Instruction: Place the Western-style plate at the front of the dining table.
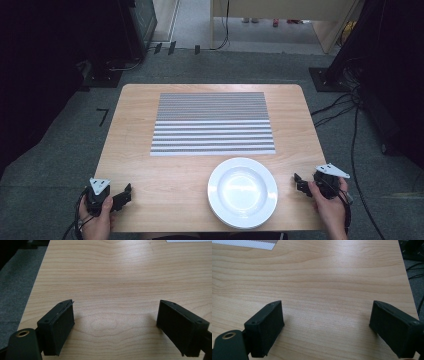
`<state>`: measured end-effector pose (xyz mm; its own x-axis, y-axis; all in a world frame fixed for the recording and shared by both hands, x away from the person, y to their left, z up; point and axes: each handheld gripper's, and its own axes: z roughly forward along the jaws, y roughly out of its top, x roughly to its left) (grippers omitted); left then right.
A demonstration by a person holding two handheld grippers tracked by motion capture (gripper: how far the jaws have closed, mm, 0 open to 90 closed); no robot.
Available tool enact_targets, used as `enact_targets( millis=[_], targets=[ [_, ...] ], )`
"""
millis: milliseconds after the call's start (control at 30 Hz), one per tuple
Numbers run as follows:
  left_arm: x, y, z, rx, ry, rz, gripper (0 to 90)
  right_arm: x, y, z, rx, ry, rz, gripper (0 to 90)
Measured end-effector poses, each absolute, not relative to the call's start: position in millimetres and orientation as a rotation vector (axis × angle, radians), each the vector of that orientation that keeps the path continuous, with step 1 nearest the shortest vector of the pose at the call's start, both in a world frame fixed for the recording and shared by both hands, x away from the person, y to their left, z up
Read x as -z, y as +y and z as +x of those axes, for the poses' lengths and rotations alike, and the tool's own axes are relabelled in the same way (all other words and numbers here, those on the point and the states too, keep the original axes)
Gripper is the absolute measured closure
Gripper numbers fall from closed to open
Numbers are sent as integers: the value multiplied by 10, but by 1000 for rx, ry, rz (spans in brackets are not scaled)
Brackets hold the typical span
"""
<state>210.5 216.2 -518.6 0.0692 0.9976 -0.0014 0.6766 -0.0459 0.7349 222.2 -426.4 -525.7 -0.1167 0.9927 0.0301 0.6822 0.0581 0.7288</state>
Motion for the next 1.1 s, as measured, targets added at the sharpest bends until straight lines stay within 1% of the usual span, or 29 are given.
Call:
enact_targets(
  millis=[267,600,733,1067,1100],
  targets=[
    [5165,2126,2113,-707,1660,1807,143,5256,-4250,2214,-827,1843,1679,114],
    [5130,1848,2105,-673,1560,1846,143,5245,-4208,2187,-843,1853,1682,111],
    [5114,1794,2092,-664,1543,1847,143,5228,-4190,2169,-849,1852,1673,111],
    [5030,1507,2110,-593,1476,1845,143,5176,-4142,2157,-867,1845,1668,113],
    [5015,1471,2116,-592,1469,1847,143,5144,-4146,2159,-875,1831,1692,124]
  ],
)
